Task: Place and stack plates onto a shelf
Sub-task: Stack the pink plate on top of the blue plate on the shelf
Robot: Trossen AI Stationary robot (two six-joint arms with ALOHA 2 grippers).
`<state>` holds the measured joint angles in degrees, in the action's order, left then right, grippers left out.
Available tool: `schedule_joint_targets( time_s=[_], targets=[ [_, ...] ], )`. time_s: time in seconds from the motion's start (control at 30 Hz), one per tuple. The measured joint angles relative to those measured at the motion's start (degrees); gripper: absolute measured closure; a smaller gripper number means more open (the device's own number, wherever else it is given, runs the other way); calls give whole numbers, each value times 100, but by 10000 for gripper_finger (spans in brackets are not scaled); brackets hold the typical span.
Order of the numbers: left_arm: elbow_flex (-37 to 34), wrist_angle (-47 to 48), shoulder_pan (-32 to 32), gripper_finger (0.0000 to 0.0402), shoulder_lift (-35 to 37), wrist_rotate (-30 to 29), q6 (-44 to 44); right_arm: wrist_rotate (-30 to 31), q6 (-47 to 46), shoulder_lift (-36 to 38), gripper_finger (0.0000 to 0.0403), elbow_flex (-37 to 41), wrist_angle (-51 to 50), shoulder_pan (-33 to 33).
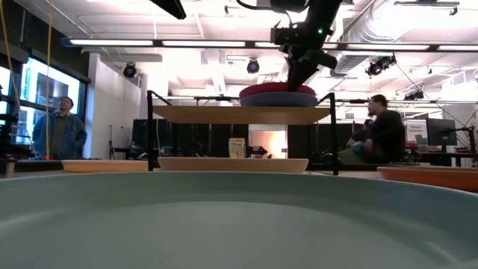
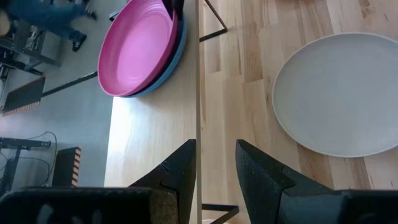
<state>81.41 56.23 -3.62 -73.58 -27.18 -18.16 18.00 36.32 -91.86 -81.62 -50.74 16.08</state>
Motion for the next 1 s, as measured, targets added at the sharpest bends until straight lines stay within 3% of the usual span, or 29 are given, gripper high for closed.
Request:
schedule_joint_targets(
  time_s=[0.27, 0.83, 1.0],
  targets=[
    [0, 0, 0, 298, 0, 0, 0, -280, -25, 29, 402, -7, -22, 4],
    [0, 2, 0, 298, 0, 0, 0, -183, -60, 29, 402, -7, -4, 130],
    [0, 0, 0, 298, 0, 0, 0, -209, -140, 29, 366, -7, -31, 157]
  ],
)
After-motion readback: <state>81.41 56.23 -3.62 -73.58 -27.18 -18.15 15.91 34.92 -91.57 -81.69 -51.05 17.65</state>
